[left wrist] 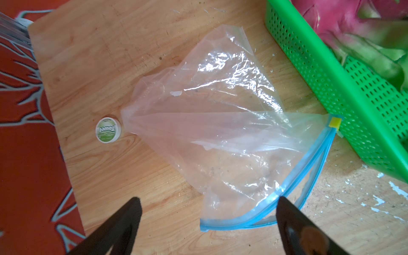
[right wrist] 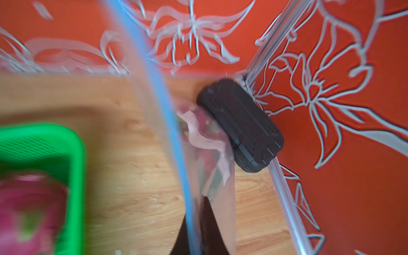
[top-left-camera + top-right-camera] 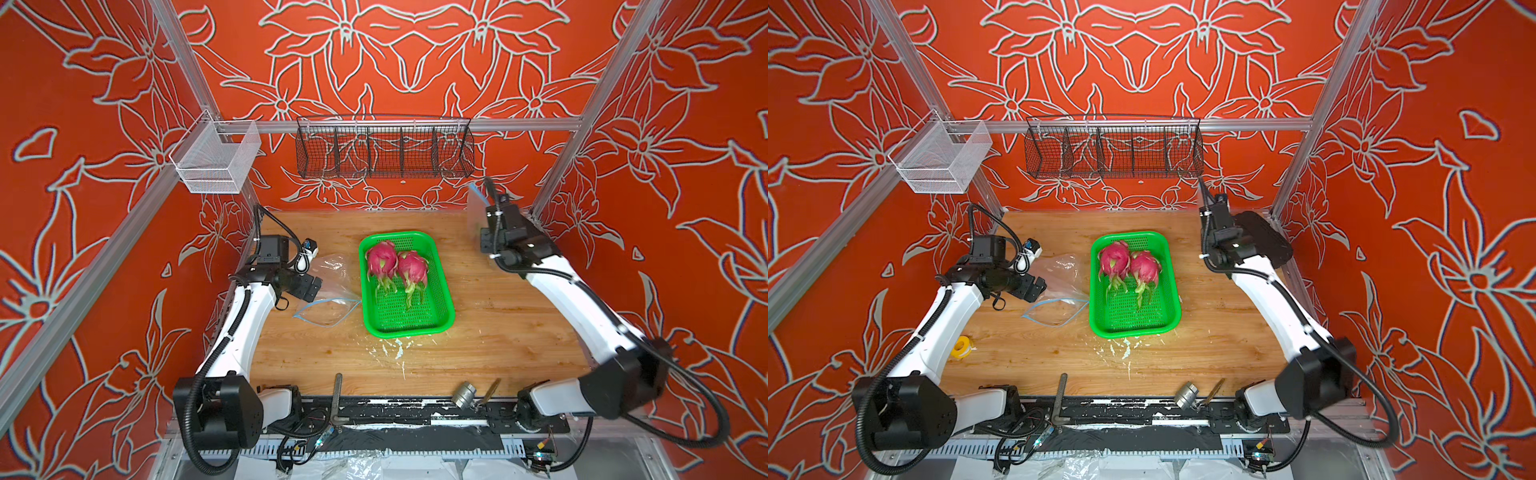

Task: Open the zip-top bag and take out the dragon fruit
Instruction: Pick up the zipper food storage bag at the center of the board, then move the zipper food storage bag to the center of the board.

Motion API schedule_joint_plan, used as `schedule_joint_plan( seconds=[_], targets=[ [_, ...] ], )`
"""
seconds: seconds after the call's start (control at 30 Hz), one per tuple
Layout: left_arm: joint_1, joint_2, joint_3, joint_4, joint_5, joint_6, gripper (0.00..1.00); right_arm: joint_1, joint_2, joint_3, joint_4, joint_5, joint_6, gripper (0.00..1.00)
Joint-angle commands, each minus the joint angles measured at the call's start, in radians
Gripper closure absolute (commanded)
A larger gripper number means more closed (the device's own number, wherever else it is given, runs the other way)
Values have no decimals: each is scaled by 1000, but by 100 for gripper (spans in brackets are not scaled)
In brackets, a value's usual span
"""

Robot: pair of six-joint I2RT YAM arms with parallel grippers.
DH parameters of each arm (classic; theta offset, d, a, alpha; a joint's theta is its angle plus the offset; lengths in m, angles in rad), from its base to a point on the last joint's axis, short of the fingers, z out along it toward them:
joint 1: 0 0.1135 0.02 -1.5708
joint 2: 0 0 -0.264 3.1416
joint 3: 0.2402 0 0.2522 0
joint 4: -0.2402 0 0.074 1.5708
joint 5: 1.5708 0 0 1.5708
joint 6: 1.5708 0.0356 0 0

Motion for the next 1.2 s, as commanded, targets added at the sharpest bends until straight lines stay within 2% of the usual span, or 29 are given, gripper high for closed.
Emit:
schedule_joint_plan(
  seconds=[0.0, 0.13, 0.2, 0.27, 0.43, 0.53, 0.7, 0.83, 1.0, 1.17],
  targets=[
    [-13, 69, -23, 56, 21, -17, 8, 11, -96, 82, -1, -161, 126, 100],
    [-67, 173, -1, 100, -16, -53, 10, 60, -143, 147, -15, -270, 169, 100],
    [-94, 220, 2, 122, -50, -54, 10, 120, -167, 163, 9, -302, 183, 100],
    [-110, 274, -8, 175, -136, -45, 10, 213, -178, 199, 25, -291, 186, 100],
    [-93, 412, -28, 284, -325, -5, 11, 425, -147, 261, 98, -320, 208, 100],
    [-35, 450, 3, 287, -348, -15, 11, 540, -86, 293, 151, -343, 206, 100],
    [78, 395, 59, 218, -248, -23, 10, 699, 95, 416, 212, -400, 187, 100],
    [145, 302, 79, 151, -142, -17, 6, 787, 270, 599, 207, -437, 163, 100],
    [272, 198, 164, 38, 29, -55, 3, 814, 432, 727, 232, -470, 210, 100],
    [373, 81, 193, -30, 185, -55, 2, 812, 526, 701, 312, -426, 273, 100]
  ],
)
